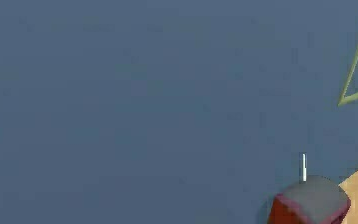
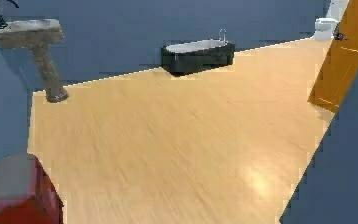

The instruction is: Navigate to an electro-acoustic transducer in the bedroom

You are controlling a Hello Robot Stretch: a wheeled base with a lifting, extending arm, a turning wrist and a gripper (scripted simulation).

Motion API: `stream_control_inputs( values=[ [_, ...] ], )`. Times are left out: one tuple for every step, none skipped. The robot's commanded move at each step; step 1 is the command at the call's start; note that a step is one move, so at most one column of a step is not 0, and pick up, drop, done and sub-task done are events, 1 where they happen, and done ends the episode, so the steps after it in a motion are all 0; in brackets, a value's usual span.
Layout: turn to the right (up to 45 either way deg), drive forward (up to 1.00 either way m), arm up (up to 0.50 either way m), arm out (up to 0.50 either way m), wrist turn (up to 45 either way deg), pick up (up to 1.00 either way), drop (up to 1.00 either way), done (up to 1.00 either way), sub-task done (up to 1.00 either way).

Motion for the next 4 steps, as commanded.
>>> stream_control_inputs(
  values=[
    [45.0,0.00,0.00,0.00,0.0,0.00,0.00,0.00,0.00],
    [45.0,0.00,0.00,0.00,0.0,0.00,0.00,0.00,0.00],
    [45.0,0.00,0.00,0.00,0.0,0.00,0.00,0.00,0.00],
    [15.0,0.00,0.00,0.00,0.0,0.00,0.00,0.00,0.00]
  ],
)
